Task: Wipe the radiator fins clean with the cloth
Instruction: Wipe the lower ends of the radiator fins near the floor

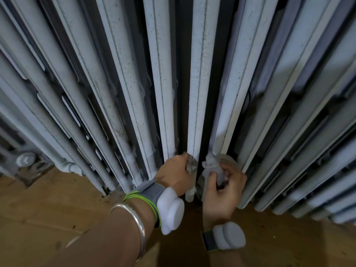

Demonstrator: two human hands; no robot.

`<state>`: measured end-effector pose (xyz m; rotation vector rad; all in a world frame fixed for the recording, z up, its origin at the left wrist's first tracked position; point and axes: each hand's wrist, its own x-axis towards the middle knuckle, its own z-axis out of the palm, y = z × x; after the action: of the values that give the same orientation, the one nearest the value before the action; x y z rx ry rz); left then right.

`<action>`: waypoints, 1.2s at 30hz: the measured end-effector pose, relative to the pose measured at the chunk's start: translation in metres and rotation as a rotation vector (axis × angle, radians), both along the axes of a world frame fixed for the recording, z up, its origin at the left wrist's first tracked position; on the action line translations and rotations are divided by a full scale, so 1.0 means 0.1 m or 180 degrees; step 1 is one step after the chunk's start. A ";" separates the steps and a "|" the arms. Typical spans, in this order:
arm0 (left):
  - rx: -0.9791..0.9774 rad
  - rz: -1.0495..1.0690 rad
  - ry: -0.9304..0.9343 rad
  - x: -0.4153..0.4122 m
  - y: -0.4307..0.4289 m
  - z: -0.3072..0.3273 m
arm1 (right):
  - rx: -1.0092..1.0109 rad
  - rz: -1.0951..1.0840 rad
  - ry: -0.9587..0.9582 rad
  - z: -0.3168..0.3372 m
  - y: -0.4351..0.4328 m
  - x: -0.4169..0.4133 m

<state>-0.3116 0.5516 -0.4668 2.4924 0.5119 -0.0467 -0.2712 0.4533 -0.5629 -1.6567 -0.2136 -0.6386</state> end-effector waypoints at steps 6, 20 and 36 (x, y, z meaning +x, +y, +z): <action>-0.0038 -0.0047 0.0121 0.02 0.01 -0.04 | -0.0620 0.0276 -0.0061 -0.27 -0.06 0.17; 0.0677 0.0258 -0.0119 0.01 -0.02 -0.18 | -0.1446 0.0587 0.1441 -1.23 -0.17 0.15; 0.0059 0.0018 -0.0126 0.20 -0.41 0.16 | -0.0204 0.0070 0.1029 -0.51 -0.40 -0.01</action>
<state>-0.2915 0.5108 -0.4508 2.5048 0.5050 0.0097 -0.2725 0.4129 -0.6136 -1.7902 -0.0182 -0.3428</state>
